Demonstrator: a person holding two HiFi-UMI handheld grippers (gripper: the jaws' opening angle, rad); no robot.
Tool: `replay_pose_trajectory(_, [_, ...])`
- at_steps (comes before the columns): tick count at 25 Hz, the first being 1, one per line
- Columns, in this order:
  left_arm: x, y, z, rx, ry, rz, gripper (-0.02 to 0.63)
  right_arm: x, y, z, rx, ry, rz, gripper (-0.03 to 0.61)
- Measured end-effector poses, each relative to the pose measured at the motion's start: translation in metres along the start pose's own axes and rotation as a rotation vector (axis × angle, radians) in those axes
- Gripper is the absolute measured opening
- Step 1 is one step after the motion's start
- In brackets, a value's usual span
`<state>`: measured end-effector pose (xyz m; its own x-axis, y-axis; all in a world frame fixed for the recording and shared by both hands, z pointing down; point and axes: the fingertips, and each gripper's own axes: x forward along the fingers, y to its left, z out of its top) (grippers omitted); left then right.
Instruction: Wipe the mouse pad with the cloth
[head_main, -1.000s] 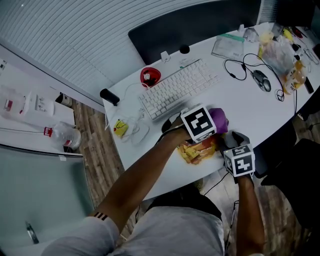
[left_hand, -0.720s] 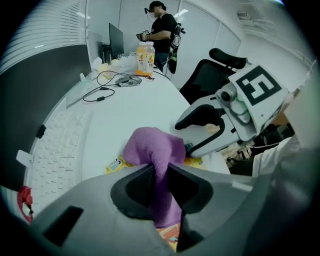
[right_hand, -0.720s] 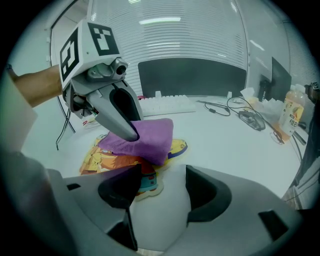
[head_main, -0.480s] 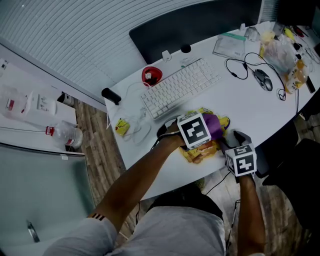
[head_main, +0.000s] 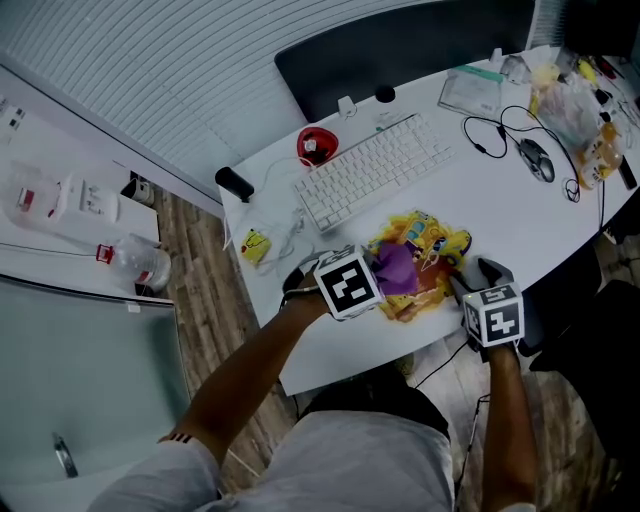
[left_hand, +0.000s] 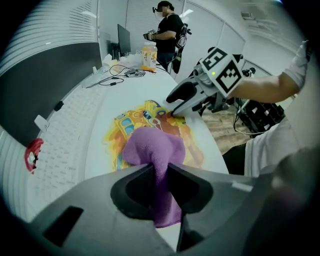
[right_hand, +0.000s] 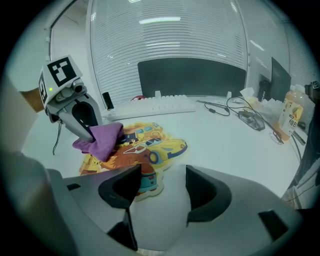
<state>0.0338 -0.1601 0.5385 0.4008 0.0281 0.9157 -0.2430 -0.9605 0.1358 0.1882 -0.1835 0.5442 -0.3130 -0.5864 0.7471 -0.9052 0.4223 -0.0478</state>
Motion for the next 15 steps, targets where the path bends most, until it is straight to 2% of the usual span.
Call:
replay_pose_trajectory(5, [-0.012,-0.003,-0.033,-0.033,0.010,0.008,0.081,-0.001,0.000,0.000,0.001,0.001,-0.002,0.241])
replay_pose_trajectory(9, [-0.025,0.002,-0.043,-0.060,-0.020,0.043,0.081,-0.001,0.000,0.000,0.002,0.001,-0.004,0.241])
replay_pose_trajectory(15, [-0.037,-0.003,-0.017,-0.064,-0.109,0.057,0.081,0.000,0.000,0.000,0.001,0.001,-0.003,0.241])
